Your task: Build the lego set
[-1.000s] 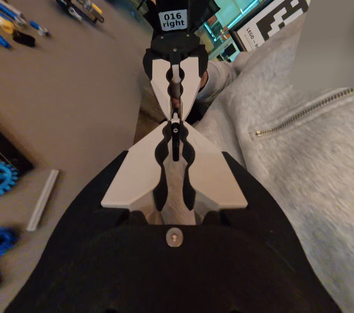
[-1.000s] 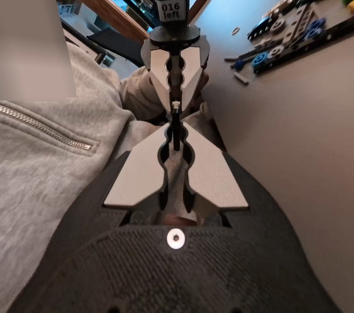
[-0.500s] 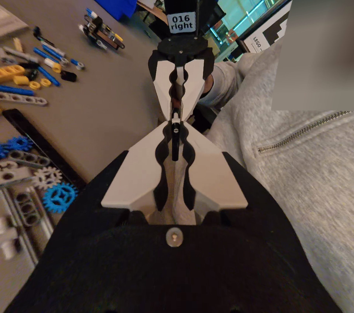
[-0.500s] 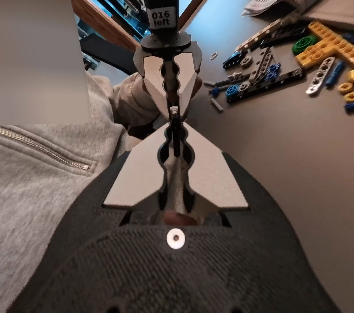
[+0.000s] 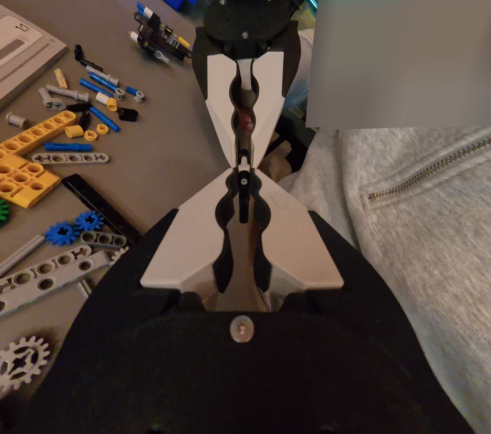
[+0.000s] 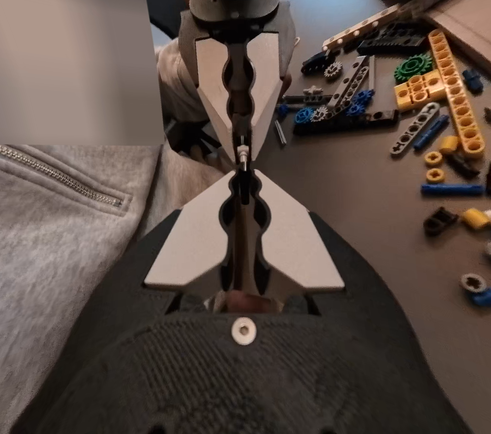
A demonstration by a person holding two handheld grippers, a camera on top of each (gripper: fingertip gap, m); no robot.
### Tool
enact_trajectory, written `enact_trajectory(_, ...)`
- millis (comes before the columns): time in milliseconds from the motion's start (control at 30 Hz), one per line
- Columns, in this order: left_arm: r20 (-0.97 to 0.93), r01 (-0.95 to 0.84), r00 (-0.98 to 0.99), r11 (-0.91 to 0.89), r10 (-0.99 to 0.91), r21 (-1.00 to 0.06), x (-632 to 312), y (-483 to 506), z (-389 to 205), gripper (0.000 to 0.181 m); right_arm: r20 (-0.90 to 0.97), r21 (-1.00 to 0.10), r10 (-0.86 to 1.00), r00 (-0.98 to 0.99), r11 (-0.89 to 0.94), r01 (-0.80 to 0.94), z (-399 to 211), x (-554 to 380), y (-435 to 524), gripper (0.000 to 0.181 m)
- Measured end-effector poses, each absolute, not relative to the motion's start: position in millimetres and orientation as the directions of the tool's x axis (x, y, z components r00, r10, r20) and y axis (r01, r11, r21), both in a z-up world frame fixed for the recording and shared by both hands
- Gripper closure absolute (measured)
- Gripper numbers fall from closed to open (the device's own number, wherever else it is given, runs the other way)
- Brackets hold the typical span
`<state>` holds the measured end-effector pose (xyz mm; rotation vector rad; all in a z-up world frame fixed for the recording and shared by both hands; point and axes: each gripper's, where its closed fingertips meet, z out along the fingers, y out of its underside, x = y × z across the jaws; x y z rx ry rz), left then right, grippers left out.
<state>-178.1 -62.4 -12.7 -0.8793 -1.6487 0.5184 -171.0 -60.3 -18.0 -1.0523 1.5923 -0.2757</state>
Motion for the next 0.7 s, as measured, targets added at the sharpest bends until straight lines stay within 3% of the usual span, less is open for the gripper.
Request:
enact_trajectory(233,0.644,0.315,-0.054,0.625,0.763,-0.715,-176,-63,-16,0.177,-0.602,-0.691,-0.79,0.116,0.443,-0.571,-24,-167,-59,0.178)
enact_trajectory(500,0.64,0.299,-0.132,0.646,0.757,-0.702,-172,-70,-32,0.176,-0.625,-0.692,-0.78,0.019,0.544,-0.474,-37,-163,-70,0.177)
enact_trajectory(700,0.655,0.265,-0.156,0.67,0.739,-0.693,-174,-74,-30,0.176,-0.644,-0.684,-0.763,-0.058,0.608,-0.402,-37,-172,-81,0.159)
